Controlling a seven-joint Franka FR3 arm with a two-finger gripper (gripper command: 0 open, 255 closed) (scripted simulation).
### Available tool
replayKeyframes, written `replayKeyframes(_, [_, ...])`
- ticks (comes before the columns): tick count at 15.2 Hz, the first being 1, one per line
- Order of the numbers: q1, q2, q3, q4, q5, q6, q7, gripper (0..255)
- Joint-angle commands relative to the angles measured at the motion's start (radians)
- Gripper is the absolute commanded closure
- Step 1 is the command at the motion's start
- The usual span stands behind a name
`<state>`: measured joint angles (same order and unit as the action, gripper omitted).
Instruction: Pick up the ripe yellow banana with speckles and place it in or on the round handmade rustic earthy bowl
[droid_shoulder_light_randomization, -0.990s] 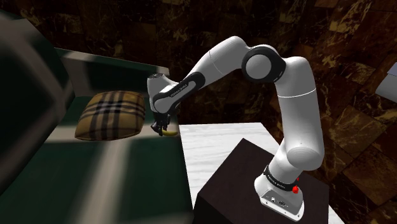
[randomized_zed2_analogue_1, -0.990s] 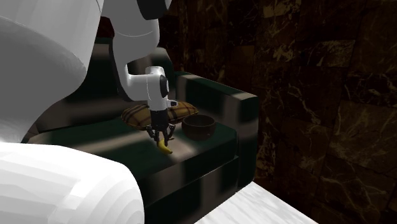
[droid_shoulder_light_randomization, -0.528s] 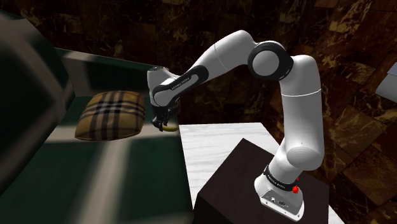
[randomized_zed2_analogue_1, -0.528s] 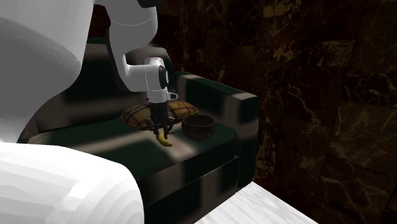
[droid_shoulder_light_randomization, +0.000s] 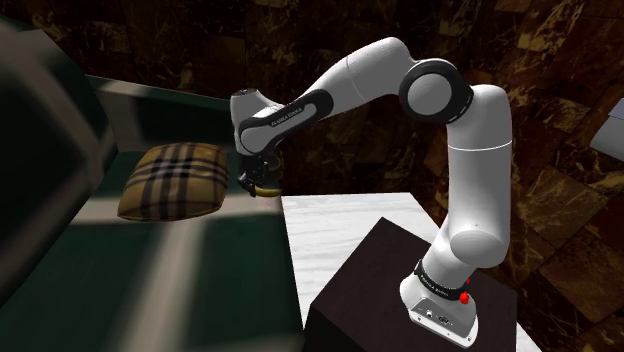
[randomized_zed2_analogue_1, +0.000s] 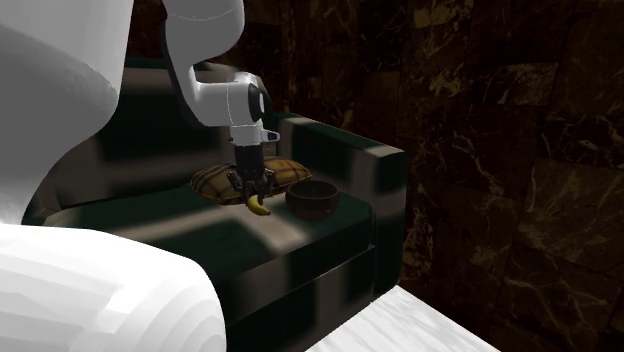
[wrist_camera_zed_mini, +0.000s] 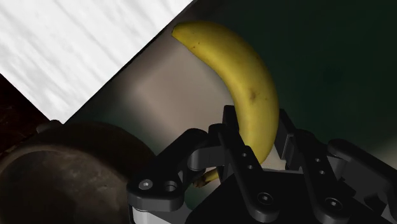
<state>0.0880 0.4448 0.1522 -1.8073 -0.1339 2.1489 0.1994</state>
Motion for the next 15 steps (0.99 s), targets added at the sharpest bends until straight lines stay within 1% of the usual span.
replayKeyframes(1, [0.000, -0.019, 0.003, 0.002, 0.004, -0.022, -0.001, 255])
replayKeyframes(15, [-0.004, -0.104, 0.011, 0.075, 0.025, -0.177, -0.020, 255])
